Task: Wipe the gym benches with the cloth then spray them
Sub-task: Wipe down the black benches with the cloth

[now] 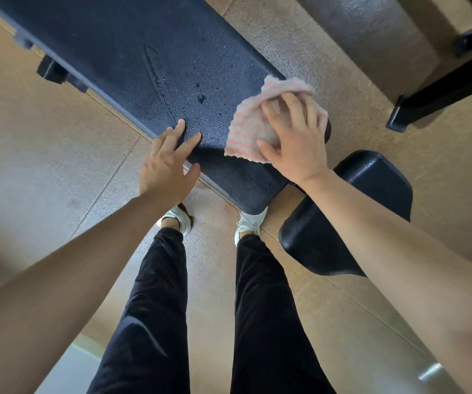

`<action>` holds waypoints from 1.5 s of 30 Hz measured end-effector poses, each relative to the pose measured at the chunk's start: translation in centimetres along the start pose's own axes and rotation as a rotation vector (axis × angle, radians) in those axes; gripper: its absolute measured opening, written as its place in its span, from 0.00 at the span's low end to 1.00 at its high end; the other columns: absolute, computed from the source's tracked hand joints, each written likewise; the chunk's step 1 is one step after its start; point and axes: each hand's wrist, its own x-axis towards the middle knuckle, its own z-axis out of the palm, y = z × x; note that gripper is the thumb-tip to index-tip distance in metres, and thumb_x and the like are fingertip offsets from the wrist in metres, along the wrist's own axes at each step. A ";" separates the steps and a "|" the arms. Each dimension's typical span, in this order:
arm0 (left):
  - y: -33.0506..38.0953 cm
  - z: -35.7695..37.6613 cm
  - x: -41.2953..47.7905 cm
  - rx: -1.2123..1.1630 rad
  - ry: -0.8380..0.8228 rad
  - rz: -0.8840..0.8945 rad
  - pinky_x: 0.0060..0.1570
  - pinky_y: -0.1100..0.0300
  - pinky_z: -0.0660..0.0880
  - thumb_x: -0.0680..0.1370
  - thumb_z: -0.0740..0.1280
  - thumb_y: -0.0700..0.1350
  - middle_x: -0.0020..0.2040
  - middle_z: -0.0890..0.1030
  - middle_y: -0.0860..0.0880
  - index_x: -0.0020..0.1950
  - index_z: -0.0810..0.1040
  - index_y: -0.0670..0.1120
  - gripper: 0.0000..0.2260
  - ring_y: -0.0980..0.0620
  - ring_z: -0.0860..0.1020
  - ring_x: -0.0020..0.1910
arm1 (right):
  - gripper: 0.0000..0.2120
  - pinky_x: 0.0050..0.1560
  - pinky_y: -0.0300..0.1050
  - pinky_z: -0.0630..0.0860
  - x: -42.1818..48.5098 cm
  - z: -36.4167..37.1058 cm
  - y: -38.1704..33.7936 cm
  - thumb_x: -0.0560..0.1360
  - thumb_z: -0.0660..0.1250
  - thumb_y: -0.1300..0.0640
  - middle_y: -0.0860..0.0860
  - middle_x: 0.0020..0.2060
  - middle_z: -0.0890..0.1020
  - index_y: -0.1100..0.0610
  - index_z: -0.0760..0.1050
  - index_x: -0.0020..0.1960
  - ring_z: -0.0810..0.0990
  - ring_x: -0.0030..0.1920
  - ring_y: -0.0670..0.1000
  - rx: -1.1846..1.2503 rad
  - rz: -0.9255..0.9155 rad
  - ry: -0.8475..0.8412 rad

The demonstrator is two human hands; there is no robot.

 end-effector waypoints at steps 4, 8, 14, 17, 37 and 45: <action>-0.6 -0.3 -0.1 0.015 -0.002 0.039 0.62 0.42 0.76 0.79 0.69 0.48 0.82 0.62 0.50 0.78 0.70 0.54 0.26 0.44 0.62 0.77 | 0.38 0.77 0.71 0.48 0.6 1.1 -0.6 0.78 0.55 0.33 0.59 0.82 0.53 0.49 0.53 0.83 0.50 0.80 0.69 -0.079 -0.030 -0.074; -1.1 -0.8 0.0 0.011 -0.009 0.068 0.64 0.42 0.76 0.79 0.69 0.49 0.82 0.63 0.51 0.77 0.71 0.54 0.26 0.45 0.63 0.77 | 0.39 0.75 0.74 0.47 -2.5 2.9 -2.0 0.79 0.49 0.28 0.60 0.82 0.50 0.48 0.49 0.83 0.47 0.80 0.71 -0.134 -0.081 -0.112; -1.6 -1.5 -0.1 -0.037 -0.034 0.079 0.69 0.44 0.71 0.80 0.69 0.49 0.82 0.62 0.53 0.77 0.71 0.53 0.25 0.48 0.61 0.78 | 0.42 0.73 0.77 0.48 -9.9 5.2 -7.3 0.78 0.55 0.28 0.61 0.82 0.43 0.43 0.41 0.83 0.43 0.79 0.73 -0.111 -0.169 -0.198; -1.8 -1.7 -0.1 -0.067 -0.044 0.087 0.70 0.44 0.70 0.80 0.69 0.48 0.82 0.62 0.53 0.77 0.72 0.52 0.25 0.48 0.60 0.79 | 0.41 0.73 0.77 0.48 -10.0 5.2 -8.3 0.78 0.55 0.28 0.62 0.82 0.48 0.43 0.43 0.83 0.44 0.79 0.73 -0.085 -0.115 -0.171; -5.6 -2.5 0.9 -0.201 0.100 -0.033 0.68 0.38 0.72 0.78 0.68 0.43 0.82 0.63 0.45 0.78 0.69 0.47 0.27 0.41 0.63 0.79 | 0.37 0.72 0.77 0.48 3.0 3.2 -9.8 0.78 0.48 0.28 0.60 0.82 0.53 0.43 0.52 0.82 0.49 0.78 0.74 -0.142 0.008 -0.053; -9.0 -3.8 2.9 -0.097 0.052 -0.063 0.74 0.37 0.66 0.79 0.68 0.49 0.85 0.53 0.49 0.81 0.63 0.55 0.31 0.45 0.51 0.83 | 0.34 0.72 0.77 0.48 2.3 4.0 -12.8 0.79 0.46 0.27 0.53 0.83 0.47 0.38 0.46 0.82 0.44 0.79 0.71 -0.166 -0.345 -0.134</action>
